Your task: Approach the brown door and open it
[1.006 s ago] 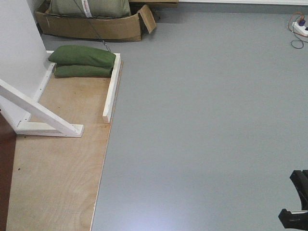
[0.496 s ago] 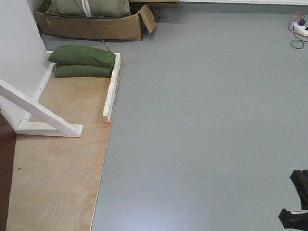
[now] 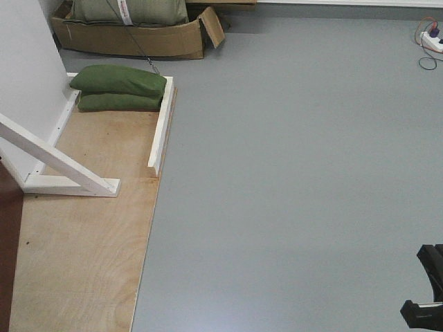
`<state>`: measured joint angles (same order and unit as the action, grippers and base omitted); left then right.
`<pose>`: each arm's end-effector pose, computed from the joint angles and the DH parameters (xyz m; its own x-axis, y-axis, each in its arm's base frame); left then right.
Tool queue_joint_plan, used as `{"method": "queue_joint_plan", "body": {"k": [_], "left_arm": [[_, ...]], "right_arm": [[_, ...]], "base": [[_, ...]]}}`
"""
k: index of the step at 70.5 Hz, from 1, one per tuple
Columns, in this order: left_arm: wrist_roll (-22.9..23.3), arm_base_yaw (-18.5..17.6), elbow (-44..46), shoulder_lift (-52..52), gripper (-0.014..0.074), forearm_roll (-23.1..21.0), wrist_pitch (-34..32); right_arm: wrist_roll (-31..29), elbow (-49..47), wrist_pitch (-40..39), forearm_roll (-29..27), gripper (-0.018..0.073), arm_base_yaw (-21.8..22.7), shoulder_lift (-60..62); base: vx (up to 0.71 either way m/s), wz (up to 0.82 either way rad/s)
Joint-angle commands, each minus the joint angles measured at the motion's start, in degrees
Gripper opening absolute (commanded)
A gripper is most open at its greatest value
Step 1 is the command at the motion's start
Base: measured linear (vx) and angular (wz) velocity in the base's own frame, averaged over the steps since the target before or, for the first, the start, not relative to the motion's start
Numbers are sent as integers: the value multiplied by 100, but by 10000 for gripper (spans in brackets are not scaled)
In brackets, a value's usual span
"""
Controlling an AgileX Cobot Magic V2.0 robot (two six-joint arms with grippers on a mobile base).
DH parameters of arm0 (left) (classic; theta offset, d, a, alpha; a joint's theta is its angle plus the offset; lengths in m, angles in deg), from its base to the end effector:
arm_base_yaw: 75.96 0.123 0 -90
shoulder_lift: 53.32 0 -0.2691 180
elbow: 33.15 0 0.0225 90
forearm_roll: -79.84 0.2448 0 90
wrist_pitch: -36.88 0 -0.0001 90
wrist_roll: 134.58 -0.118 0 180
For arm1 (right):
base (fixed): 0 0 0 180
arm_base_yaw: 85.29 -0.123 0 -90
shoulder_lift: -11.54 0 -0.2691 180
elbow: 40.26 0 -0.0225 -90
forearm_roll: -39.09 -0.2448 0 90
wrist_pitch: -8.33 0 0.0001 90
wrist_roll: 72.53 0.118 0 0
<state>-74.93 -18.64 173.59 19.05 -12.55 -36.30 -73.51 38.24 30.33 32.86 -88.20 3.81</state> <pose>-0.0380 0.1497 0.5873 0.0485 0.2795 -0.9589 -0.7332 -0.6419 -0.2242 0.0878 0.0093 0.1610 -0.3169 0.0676 -0.9461 -0.0630 0.9938 0.0921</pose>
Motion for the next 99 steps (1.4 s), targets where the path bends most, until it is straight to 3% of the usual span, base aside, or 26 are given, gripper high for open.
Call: {"method": "queue_joint_plan", "body": {"k": [1, 17, 28, 34, 44, 56, 77, 99], "left_arm": [[-22, 594, 133, 86, 17, -273, -544], [-22, 1787, 115, 550, 17, -1263, -544], [33, 2068, 110, 940, 17, -1263, -544], [113, 2090, 110, 1125, 17, -1263, -544], [868, 2090, 110, 1359, 17, -1263, -405], [1506, 2090, 110, 1433, 17, -1263, 408], [2088, 2090, 110, 1654, 17, -1263, 1374], [2401, 2090, 110, 1710, 17, -1263, 2441]], "right_arm": [[-63, 11, -462, 30, 0, 5, 90], [-63, 11, -462, 30, 0, 5, 90], [-63, 11, -462, 30, 0, 5, 90], [-63, 11, -462, 30, 0, 5, 90], [-63, 11, -456, 30, 0, 5, 90], [-63, 11, -463, 30, 0, 5, 90], [-63, 11, -463, 30, 0, 5, 90], [-63, 11, -463, 30, 0, 5, 90]], "base": [[0, 0], [0, 0], [0, 0], [0, 0], [0, 0], [0, 0], [0, 0], [0, 0]]}}
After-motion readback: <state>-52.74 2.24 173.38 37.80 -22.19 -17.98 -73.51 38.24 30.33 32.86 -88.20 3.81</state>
